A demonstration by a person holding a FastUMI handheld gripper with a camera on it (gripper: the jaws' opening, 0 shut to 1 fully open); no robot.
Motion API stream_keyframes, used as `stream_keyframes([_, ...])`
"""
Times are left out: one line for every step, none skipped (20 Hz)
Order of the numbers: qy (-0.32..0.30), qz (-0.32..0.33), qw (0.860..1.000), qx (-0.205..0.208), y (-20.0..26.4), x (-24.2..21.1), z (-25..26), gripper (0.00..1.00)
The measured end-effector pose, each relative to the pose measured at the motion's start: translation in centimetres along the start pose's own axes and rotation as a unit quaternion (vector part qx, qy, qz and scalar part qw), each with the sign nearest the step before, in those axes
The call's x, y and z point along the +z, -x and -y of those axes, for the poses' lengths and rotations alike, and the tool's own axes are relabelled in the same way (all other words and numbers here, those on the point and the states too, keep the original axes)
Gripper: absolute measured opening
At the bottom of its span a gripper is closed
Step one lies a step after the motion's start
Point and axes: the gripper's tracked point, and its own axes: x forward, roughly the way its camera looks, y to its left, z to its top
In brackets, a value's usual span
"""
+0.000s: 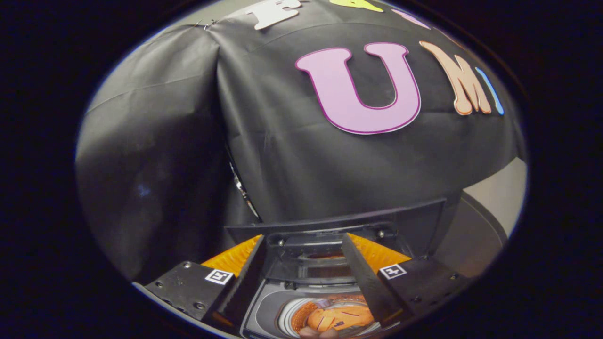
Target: Put the clothes into the washing machine and then close the washing machine lid.
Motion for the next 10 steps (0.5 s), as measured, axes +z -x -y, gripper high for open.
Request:
stream_keyframes([0.001,0.004,1.0,-0.01,-1.0,0.8,0.4,0.97])
stream_keyframes([0.004,0.006,1.0,-0.019,-2.1,1.2,0.6,0.97])
stream_keyframes([0.008,0.005,1.0,-0.027,-3.0,1.7,0.8,0.97])
stream_keyframes([0.009,0.0,0.999,-0.038,-3.8,1.9,1.1,0.97])
stream_keyframes([0.011,-0.008,0.999,-0.048,-4.6,1.8,1.4,0.97])
stream_keyframes([0.016,-0.017,0.998,-0.058,-5.3,1.5,1.7,0.97])
stream_keyframes([0.023,-0.021,0.997,-0.067,-5.9,1.5,2.1,0.97])
stream_keyframes([0.037,-0.03,0.996,-0.077,-6.6,1.1,2.3,0.97])
stream_keyframes([0.056,-0.033,0.994,-0.087,-6.9,0.9,2.5,0.97])
stream_keyframes([0.081,-0.039,0.992,-0.09,-7.0,0.7,2.7,0.97])
